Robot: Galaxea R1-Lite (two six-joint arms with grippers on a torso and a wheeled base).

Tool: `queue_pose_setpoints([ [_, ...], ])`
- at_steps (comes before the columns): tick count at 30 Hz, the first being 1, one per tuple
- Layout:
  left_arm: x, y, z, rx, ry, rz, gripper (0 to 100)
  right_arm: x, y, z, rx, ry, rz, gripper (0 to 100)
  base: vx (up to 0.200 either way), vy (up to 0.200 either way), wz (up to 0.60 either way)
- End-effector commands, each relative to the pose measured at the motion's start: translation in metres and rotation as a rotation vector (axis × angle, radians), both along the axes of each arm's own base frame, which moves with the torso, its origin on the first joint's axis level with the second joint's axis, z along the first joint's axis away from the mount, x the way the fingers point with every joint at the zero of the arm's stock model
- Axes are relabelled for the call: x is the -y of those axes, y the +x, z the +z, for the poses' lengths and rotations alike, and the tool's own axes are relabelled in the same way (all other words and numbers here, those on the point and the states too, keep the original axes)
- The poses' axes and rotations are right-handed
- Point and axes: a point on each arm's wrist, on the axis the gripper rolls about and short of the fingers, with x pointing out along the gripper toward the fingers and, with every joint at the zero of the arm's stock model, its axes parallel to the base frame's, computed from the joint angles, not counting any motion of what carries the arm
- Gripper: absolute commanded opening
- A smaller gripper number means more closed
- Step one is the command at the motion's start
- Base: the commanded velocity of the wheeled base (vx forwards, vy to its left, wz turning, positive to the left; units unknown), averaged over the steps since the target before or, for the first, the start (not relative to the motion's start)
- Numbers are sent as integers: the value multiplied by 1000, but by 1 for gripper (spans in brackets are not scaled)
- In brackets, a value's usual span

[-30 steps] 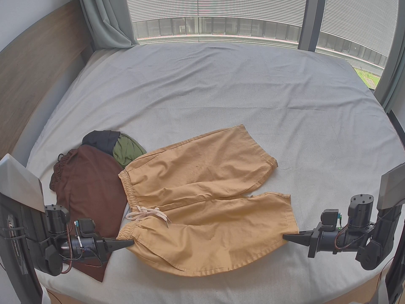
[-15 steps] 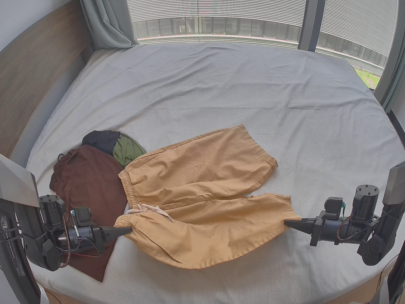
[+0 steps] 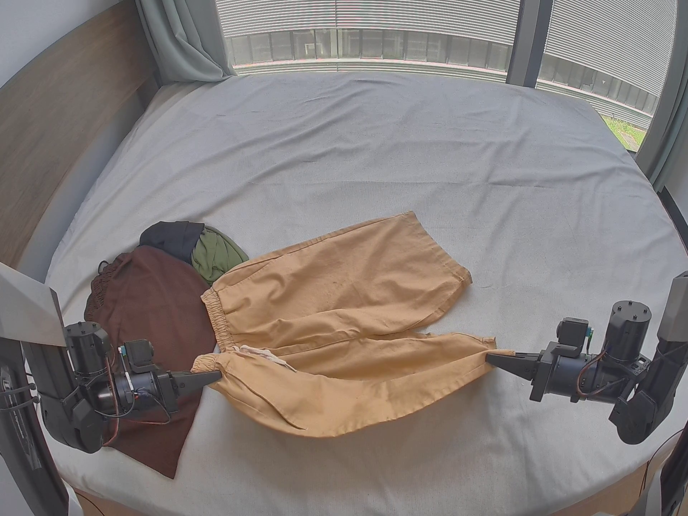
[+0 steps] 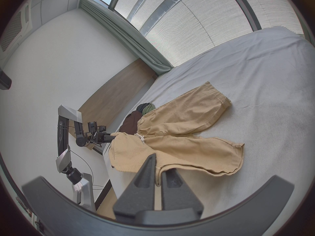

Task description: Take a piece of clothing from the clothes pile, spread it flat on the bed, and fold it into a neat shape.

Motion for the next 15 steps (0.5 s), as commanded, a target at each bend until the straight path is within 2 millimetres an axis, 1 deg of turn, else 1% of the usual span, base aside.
queue_pose_setpoints([
  [1,-1,6,3,30,8,18,0,0,3,3,19,5,-4,0,0,0,0],
  [9,0,12,7,56,28,57,0,-1,11,10,46,26,-29,0,0,0,0],
  [15,7,13,16,78,44,105,0,-4,20,15,83,29,-59,0,0,0,0],
])
